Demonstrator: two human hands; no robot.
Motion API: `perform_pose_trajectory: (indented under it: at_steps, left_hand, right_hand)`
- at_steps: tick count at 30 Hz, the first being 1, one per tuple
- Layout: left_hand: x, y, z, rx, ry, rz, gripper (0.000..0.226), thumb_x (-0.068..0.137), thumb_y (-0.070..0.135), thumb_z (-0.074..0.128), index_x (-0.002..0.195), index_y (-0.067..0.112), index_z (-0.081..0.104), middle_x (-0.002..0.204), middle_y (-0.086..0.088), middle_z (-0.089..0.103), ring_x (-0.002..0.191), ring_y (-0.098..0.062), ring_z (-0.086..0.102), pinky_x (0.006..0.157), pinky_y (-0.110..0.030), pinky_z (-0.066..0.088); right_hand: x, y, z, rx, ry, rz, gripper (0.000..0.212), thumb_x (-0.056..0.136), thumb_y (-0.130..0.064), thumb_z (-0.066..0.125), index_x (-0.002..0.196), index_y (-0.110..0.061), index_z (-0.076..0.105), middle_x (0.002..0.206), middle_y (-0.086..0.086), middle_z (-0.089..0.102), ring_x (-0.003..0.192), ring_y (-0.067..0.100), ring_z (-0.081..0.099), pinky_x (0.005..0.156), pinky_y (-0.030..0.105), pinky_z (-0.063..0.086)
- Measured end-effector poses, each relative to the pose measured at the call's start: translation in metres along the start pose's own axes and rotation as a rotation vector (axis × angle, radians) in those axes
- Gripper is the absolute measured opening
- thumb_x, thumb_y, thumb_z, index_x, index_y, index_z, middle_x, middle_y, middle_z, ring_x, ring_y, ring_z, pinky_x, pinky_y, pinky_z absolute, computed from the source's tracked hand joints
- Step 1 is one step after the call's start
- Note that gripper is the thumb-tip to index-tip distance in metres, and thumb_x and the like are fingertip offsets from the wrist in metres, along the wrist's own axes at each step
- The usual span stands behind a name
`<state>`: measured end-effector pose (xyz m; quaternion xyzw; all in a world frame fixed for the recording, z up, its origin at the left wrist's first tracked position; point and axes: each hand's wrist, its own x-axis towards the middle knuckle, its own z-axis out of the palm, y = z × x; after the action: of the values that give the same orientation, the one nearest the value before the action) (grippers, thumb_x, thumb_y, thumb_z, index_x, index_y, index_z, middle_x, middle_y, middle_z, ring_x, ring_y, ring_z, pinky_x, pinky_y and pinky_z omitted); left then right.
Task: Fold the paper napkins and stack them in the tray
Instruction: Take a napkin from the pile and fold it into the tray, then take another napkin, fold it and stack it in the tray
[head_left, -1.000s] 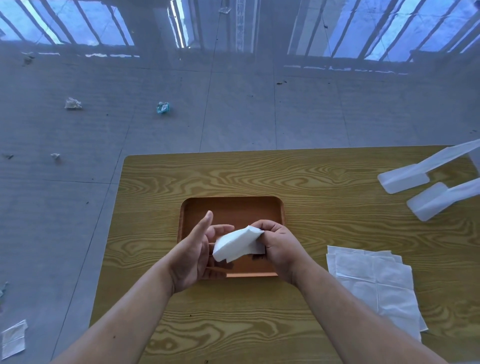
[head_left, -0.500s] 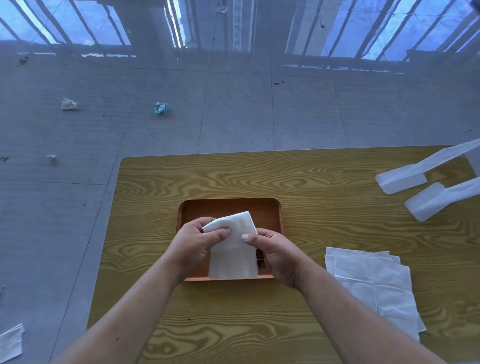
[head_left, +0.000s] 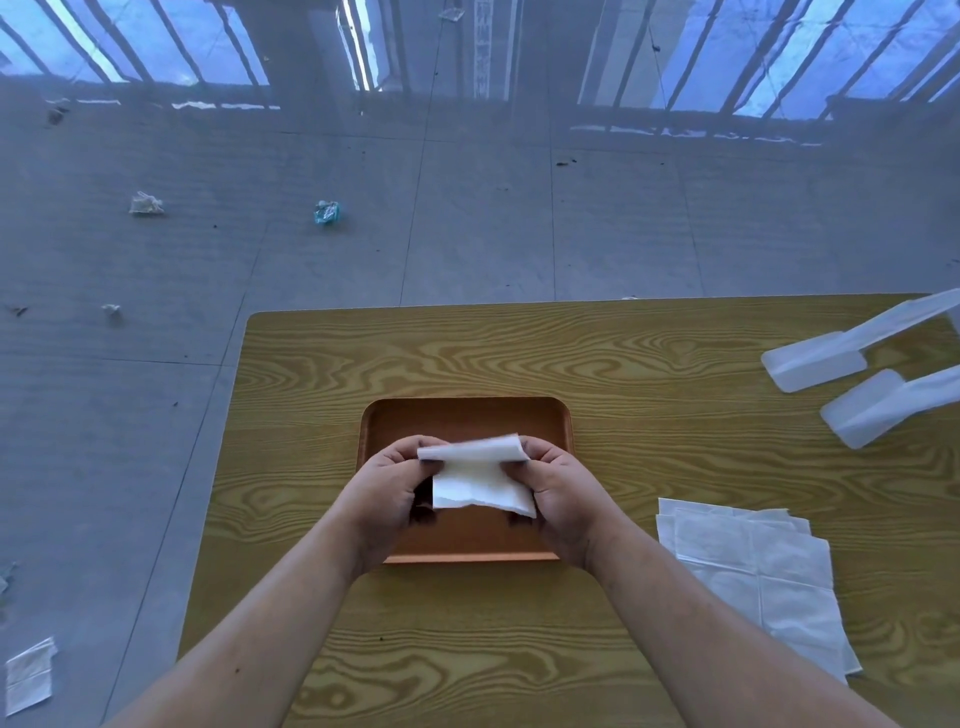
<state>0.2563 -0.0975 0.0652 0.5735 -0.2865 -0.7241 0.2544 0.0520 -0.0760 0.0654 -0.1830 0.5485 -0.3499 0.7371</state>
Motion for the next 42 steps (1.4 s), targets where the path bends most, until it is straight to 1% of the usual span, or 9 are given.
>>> perform_pose_trajectory:
  at_steps: [6,9,12,15,18,26,32,37,42]
  left_hand:
    - [0.006,0.002,-0.003,-0.097,-0.031,-0.007,0.043,0.094,0.046,0.050,0.094,0.014,0.080,0.094,-0.010,0.077,0.082,-0.024,0.072,0.072,-0.041,0.058]
    - [0.007,-0.004,0.000,0.096,0.030,0.057,0.008,0.093,0.021,0.072,0.091,0.022,0.080,0.098,-0.012,0.074,0.077,-0.020,0.072,0.067,-0.035,0.061]
    - [0.014,-0.014,0.000,0.207,0.064,0.101,0.034,0.091,0.002,0.073,0.106,0.032,0.073,0.113,-0.016,0.073,0.083,-0.020,0.075,0.070,-0.035,0.063]
    - [0.025,-0.026,-0.002,0.721,0.194,0.110,0.079,0.082,0.037,0.083,0.149,0.040,0.042,0.153,-0.002,0.049,0.133,-0.024,0.057,0.106,-0.046,0.054]
    - [0.025,-0.036,0.009,1.125,0.211,0.095,0.107,0.074,0.071,0.072,0.161,0.045,0.015,0.173,0.011,0.013,0.158,-0.025,0.017,0.123,-0.051,0.032]
    - [0.048,-0.057,0.132,1.503,-0.146,0.463,0.059,0.088,0.062,0.065,0.137,0.031,0.058,0.144,0.005,0.057,0.135,-0.021,0.050,0.113,-0.038,0.041]
    - [0.057,-0.081,0.262,1.567,-0.372,0.537,0.050,0.091,0.057,0.066,0.134,0.031,0.061,0.135,0.006,0.063,0.127,-0.019,0.057,0.103,-0.035,0.046]
    - [0.072,-0.101,0.331,1.616,-0.380,0.544,0.059,0.092,0.055,0.067,0.142,0.026,0.057,0.143,0.002,0.058,0.135,-0.022,0.053,0.107,-0.039,0.047]
    - [0.089,-0.110,0.363,1.723,-0.290,0.500,0.063,0.090,0.054,0.069,0.141,0.020,0.058,0.140,-0.005,0.058,0.132,-0.029,0.054,0.104,-0.043,0.049]
  right_hand:
    - [0.006,0.000,-0.009,0.068,-0.049,0.065,0.044,0.085,-0.032,0.051,0.110,-0.008,0.078,0.118,0.016,0.070,0.089,0.027,0.069,0.061,0.035,0.052]
    - [0.014,0.004,-0.011,-0.092,0.041,0.023,0.030,0.095,-0.013,0.058,0.119,-0.022,0.073,0.121,0.016,0.068,0.088,0.024,0.069,0.061,0.034,0.056]
    - [0.025,0.008,-0.011,-0.286,0.100,-0.026,0.054,0.090,0.006,0.057,0.133,-0.027,0.060,0.116,0.016,0.067,0.087,0.020,0.070,0.064,0.029,0.058]
    - [0.030,0.016,-0.014,-0.685,0.266,-0.079,0.070,0.092,-0.019,0.065,0.156,-0.029,0.039,0.133,0.004,0.061,0.109,0.016,0.066,0.084,0.024,0.056]
    - [0.014,0.022,-0.026,-0.898,0.380,-0.093,0.079,0.088,-0.037,0.064,0.160,-0.029,0.032,0.155,0.004,0.048,0.142,0.023,0.045,0.115,0.039,0.042]
    - [-0.074,0.053,-0.141,-1.040,0.597,-0.090,0.063,0.096,-0.037,0.061,0.154,-0.022,0.043,0.153,0.003,0.048,0.142,0.025,0.040,0.119,0.039,0.035]
    - [-0.148,0.092,-0.229,-1.084,0.636,0.000,0.065,0.097,-0.035,0.053,0.158,-0.024,0.034,0.163,-0.001,0.037,0.150,0.025,0.029,0.122,0.041,0.030]
    - [-0.179,0.123,-0.269,-1.174,0.537,-0.043,0.075,0.096,-0.035,0.051,0.165,-0.021,0.026,0.173,0.005,0.024,0.159,0.023,0.017,0.124,0.024,-0.002]
    - [-0.183,0.136,-0.288,-1.205,0.467,-0.032,0.075,0.098,-0.034,0.052,0.165,-0.018,0.022,0.174,0.012,0.021,0.161,0.032,0.012,0.131,0.042,0.008]
